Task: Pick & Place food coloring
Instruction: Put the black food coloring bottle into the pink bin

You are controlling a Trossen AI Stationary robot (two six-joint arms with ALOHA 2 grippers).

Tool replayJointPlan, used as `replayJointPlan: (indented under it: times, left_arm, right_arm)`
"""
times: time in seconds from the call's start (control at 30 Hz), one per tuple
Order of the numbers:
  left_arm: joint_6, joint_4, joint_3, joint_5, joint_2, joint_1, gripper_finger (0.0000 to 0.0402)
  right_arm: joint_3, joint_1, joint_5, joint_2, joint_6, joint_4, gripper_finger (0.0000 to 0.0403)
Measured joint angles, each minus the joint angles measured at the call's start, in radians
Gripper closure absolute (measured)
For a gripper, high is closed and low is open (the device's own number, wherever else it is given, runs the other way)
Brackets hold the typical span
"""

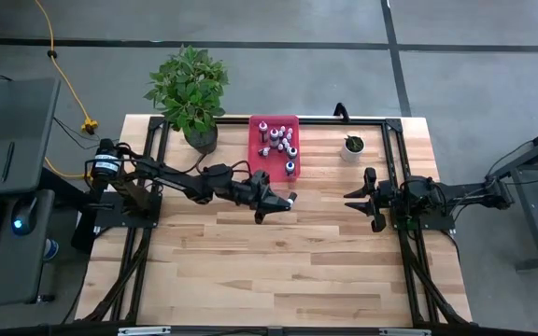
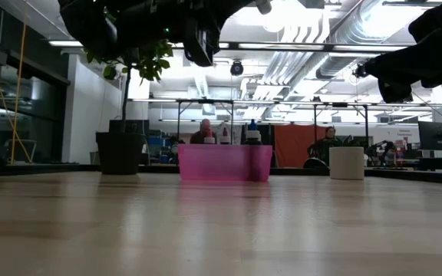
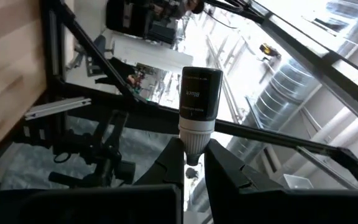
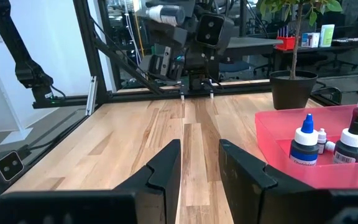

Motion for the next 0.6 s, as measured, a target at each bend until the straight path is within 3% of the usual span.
replayJointPlan:
  times: [0.3,0.6]
  left_arm:
    - [-0.013,0.003,0.000,-0.020,0.000,-0.005,0.0378]
    - [-0.512,-0.146,0.000,0.056,0.000,-0.005,0.0378]
  right_arm:
    - [0.000,0.000,0.000,0.000,0.000,0.000,0.0304]
    - [0.000,0.000,0.000,0.000,0.000,0.000,0.0304]
